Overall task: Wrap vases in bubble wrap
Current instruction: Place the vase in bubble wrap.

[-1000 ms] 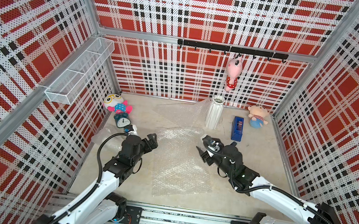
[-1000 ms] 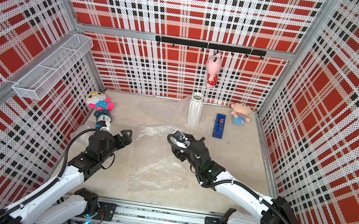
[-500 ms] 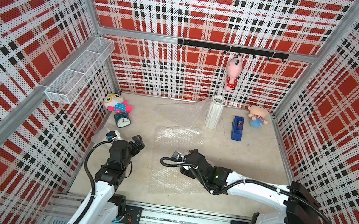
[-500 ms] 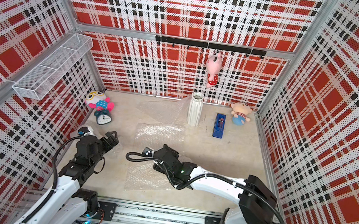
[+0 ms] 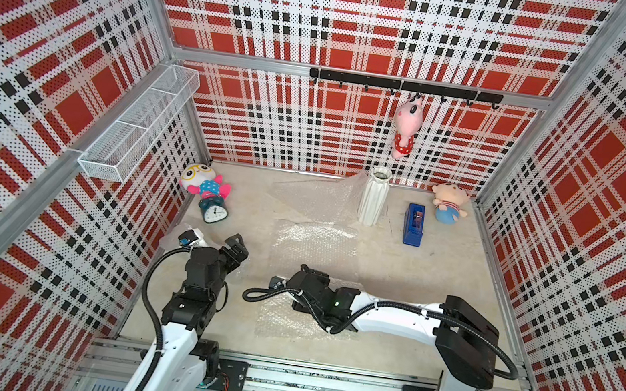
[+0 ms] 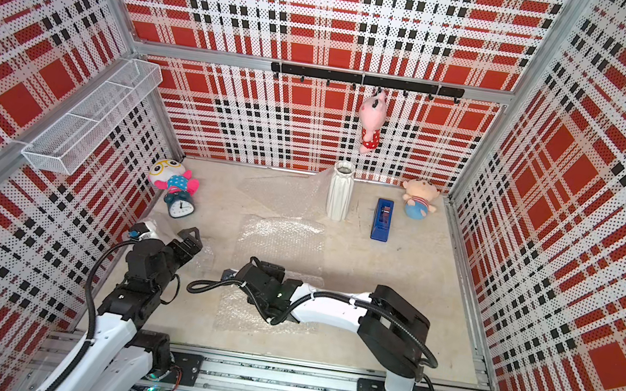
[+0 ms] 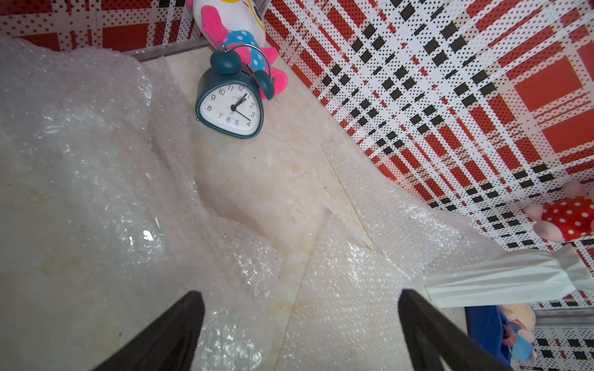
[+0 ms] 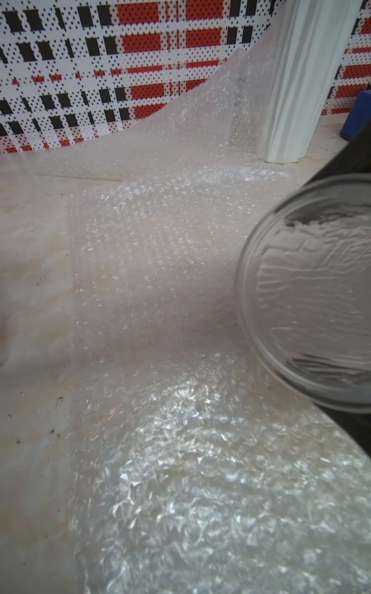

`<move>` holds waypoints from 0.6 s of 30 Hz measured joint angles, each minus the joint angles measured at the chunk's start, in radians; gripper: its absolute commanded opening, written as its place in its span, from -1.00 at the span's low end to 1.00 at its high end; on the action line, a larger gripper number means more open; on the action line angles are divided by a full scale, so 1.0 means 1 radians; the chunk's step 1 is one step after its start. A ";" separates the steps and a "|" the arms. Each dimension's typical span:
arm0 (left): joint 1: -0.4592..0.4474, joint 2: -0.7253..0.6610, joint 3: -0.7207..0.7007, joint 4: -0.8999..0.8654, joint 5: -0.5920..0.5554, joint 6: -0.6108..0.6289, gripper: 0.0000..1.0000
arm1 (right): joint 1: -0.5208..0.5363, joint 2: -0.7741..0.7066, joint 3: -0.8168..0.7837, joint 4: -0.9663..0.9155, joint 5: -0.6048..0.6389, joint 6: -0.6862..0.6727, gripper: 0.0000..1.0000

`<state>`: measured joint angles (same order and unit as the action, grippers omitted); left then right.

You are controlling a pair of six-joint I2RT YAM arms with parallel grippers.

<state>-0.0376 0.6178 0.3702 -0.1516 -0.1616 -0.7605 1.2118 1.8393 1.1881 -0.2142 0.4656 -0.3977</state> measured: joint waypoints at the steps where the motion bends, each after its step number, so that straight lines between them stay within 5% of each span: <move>1: 0.000 0.000 -0.002 0.000 0.000 0.000 0.96 | 0.000 0.017 0.006 0.008 -0.006 -0.006 0.36; 11: 0.003 -0.019 -0.011 0.003 0.000 -0.002 0.96 | 0.006 0.106 -0.007 0.084 -0.098 -0.016 0.87; 18: 0.003 0.071 -0.013 0.027 0.048 0.003 0.92 | 0.006 0.040 -0.036 0.092 -0.114 0.009 0.94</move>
<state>-0.0345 0.6888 0.3576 -0.1249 -0.1139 -0.7578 1.2175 1.8790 1.1522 -0.1223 0.3519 -0.3889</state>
